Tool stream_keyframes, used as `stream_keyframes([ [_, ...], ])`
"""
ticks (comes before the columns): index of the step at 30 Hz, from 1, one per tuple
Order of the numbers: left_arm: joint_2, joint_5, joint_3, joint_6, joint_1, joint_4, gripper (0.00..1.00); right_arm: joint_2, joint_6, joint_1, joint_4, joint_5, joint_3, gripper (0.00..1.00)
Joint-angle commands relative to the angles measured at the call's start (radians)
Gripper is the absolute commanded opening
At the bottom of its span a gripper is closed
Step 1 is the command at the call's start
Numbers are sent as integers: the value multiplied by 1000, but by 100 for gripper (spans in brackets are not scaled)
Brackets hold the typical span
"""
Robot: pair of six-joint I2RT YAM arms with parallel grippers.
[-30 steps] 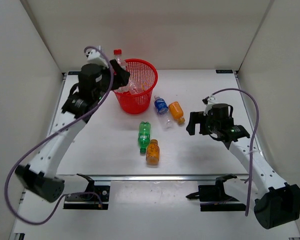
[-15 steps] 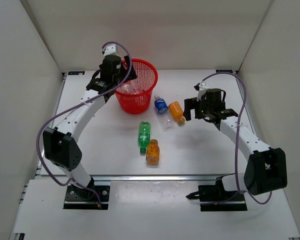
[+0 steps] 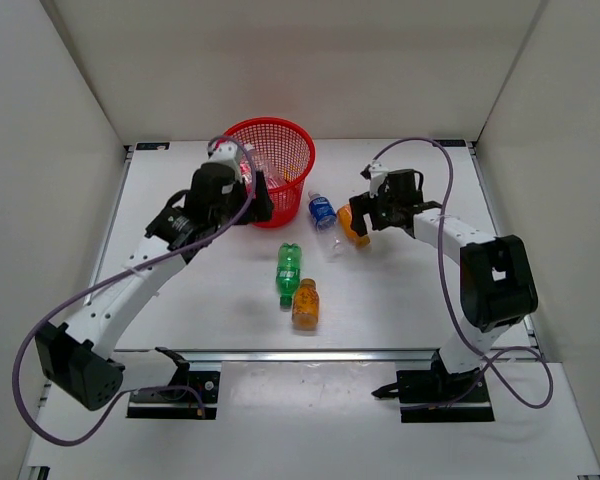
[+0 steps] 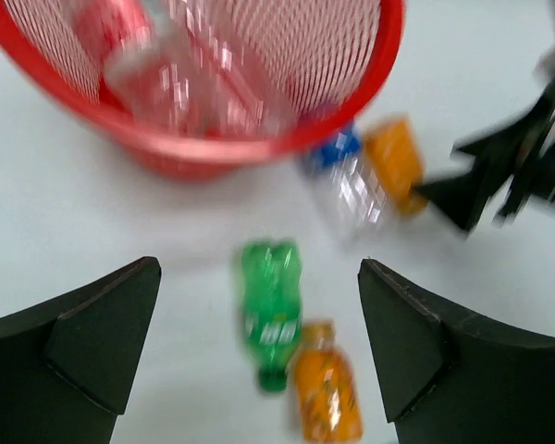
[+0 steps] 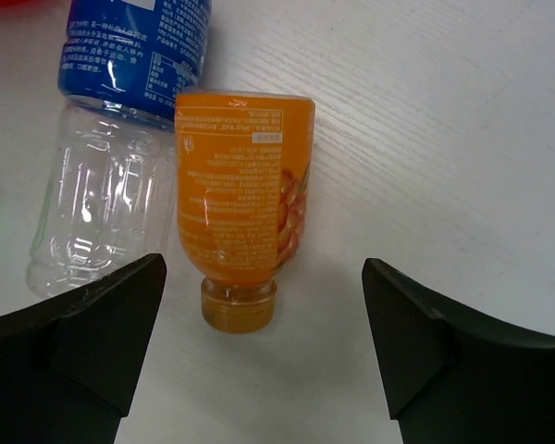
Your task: Put the plastic bottles in the bin
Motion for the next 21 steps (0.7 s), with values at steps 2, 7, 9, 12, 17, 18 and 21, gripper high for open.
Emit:
stream_keyframes([
  [2,-114,125,-202,-33,2,-124,98,50,-33,-1,92,-24,54,81],
  [7,-203,155,-341,-80,47,-132,99,131,8,11,155,-20,60,77],
  [9,-238,147,-351,-87,69,-139,99,145,11,22,158,-4,74,75],
  [12,-282,149,-364,-90,106,-145,99,174,36,28,161,20,78,65],
  [17,-327,138,-378,-88,155,-176,98,165,88,13,193,-16,68,44],
  [18,-330,135,-386,-93,155,-182,99,159,94,1,192,-17,63,41],
  [21,-336,135,-392,-91,157,-199,99,91,105,-10,166,-9,71,31],
])
